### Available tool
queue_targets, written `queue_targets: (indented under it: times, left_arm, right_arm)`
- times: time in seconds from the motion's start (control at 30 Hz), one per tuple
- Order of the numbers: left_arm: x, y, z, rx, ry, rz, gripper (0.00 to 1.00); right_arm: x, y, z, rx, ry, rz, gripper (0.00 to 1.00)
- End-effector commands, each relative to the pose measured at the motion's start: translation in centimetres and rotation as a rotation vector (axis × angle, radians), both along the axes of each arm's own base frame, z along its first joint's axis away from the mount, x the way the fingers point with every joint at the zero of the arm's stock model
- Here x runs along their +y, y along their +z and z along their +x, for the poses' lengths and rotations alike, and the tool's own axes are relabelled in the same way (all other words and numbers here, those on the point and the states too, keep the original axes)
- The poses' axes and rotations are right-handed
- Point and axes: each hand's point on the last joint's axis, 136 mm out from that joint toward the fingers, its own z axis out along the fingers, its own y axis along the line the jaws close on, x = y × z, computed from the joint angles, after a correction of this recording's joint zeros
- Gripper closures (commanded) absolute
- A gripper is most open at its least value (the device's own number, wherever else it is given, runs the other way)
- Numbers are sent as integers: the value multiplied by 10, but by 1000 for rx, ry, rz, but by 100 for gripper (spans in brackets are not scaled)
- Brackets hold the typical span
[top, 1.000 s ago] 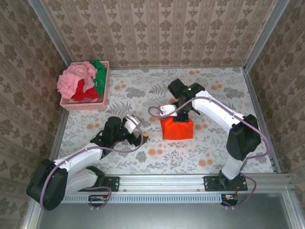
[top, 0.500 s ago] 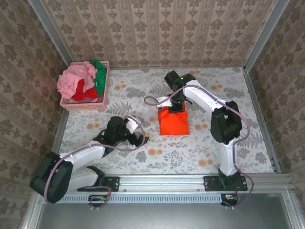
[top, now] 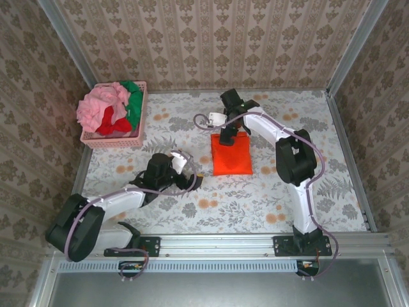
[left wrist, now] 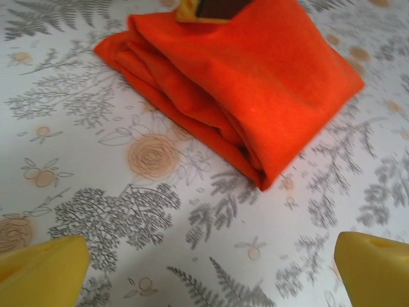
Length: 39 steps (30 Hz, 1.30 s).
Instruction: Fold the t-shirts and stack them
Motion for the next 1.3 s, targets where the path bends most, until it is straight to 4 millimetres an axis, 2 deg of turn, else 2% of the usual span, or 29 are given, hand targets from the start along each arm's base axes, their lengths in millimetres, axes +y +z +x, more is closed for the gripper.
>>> queue_targets:
  times: [0.0,0.1,0.27,0.4,0.53,0.63,0.77,0.83,0.87,1.0,1.1,1.13,1.17,1.23,1.27]
  left_arm:
    - [-3,14,32,55,176,-95,0]
    - [-13,11,53,197,275,-154,0]
    - [-47,-1,84,398,354,-248,0]
    - [-71,-18,98,509,381,-269,2]
    - [-91,-30,106,572,381,-260,20]
    - [-102,-44,106,606,380,-235,38]
    - [-107,-57,97,658,378,-215,64]
    - [-104,-61,87,669,380,-201,73]
    - [-101,-64,81,675,386,-192,74]
    - [-90,-72,51,712,392,-173,73]
    - [-82,-71,30,714,393,-149,65]
    - [-77,-69,25,705,400,-139,60]
    - [-74,-66,23,687,408,-130,57]
    - [-67,-54,23,644,421,-112,49]
    - [-63,-47,25,615,425,-96,42]
  right_arm:
    - [-18,62,27,-230,-372,197,0]
    - [-37,75,11,-206,-647,354,0]
    - [-53,54,-35,-77,-951,675,1]
    - [-66,19,-60,87,-1156,767,9]
    - [-63,-16,-70,193,-1226,815,23]
    - [-61,-39,-72,250,-1249,796,32]
    - [-55,-46,-83,298,-1232,815,47]
    - [-51,-47,-94,324,-1229,841,55]
    - [-47,-50,-103,346,-1223,848,56]
    - [-34,-53,-138,373,-1217,847,58]
    - [-24,-45,-162,337,-1206,850,58]
    - [-24,-40,-167,313,-1202,848,54]
    - [-27,-36,-170,291,-1205,845,45]
    - [-35,-24,-169,235,-1210,853,29]
    - [-42,-18,-167,189,-1219,851,24]
